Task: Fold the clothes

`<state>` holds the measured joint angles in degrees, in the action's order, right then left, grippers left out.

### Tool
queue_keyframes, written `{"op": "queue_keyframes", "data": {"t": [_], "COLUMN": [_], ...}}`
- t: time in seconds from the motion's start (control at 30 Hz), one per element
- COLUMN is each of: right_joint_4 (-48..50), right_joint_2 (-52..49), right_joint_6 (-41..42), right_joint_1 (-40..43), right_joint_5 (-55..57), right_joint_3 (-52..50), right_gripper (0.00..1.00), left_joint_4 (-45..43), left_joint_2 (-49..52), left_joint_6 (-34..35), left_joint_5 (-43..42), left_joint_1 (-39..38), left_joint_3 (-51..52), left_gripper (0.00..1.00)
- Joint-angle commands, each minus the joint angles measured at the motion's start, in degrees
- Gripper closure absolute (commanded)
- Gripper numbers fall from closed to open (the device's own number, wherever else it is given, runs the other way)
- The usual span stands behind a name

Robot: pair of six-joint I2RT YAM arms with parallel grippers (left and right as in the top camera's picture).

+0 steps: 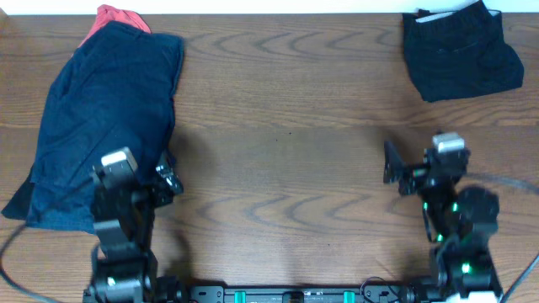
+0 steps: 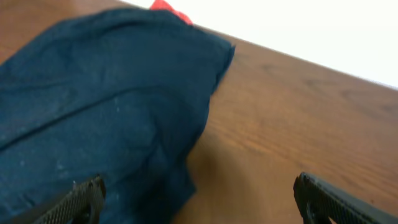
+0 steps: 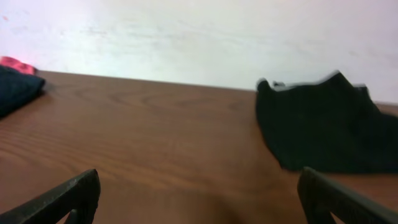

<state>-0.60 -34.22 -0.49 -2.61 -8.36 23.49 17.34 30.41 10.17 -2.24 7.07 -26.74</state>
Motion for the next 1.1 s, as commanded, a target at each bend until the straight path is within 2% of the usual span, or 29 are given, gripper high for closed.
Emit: {"op": "queue_keyframes", "data": {"t": [0.0, 0.13, 0.3, 0.37, 0.47, 0.53, 0.67, 0.8, 1.07], "right_joint_4": [-0.83, -5.03, -15.96, -21.22, -26.91, -27.08, -24.09, -23.47, -25.31], "right_joint_2": [-9.79, -23.52, -38.75, -44.09, -50.64, -53.22, -54.69, -54.73, -55.08], "right_joint_6": [-1.38, -1.38, -1.66, -2.78, -3.02, -2.99, -2.73, -2.78, -3.06], "right_joint_1": [-0.42, -0.42, -0.46, -0.46, -0.46, -0.46, -0.46, -0.46, -0.46], "right_joint_5": [-6.60, -13.66, -16.63, -17.88, -19.80, -21.35, -23.58, -23.56, -23.04], "right_joint_3": [7.93, 19.23, 34.27, 40.39, 48.13, 50.56, 50.90, 50.88, 50.56], "right_gripper": [0.01, 0.01, 0.01, 0.01, 0.01, 0.01, 0.01, 0.01, 0.01], "left_joint_4": [3.98, 13.33, 25.03, 27.74, 26.21, 23.47, 16.87, 10.73, 9.53], "left_joint_2": [8.04, 18.67, 32.20, 37.33, 42.77, 45.42, 49.96, 54.51, 64.04], "left_joint_6": [-1.62, -1.70, -11.30, -13.14, -12.94, -12.94, -12.96, -12.13, -11.96], "left_joint_5": [-0.37, -0.63, -10.05, -12.90, -15.43, -15.54, -15.15, -9.81, -5.75], "left_joint_1": [0.24, 0.24, 0.24, 0.24, 0.24, 0.24, 0.26, 1.33, 10.43], "left_joint_3": [-8.52, -19.52, -34.25, -39.54, -43.04, -42.97, -42.99, -43.25, -49.83], "left_gripper": [0.02, 0.02, 0.02, 0.02, 0.02, 0.02, 0.02, 0.02, 0.02]}}
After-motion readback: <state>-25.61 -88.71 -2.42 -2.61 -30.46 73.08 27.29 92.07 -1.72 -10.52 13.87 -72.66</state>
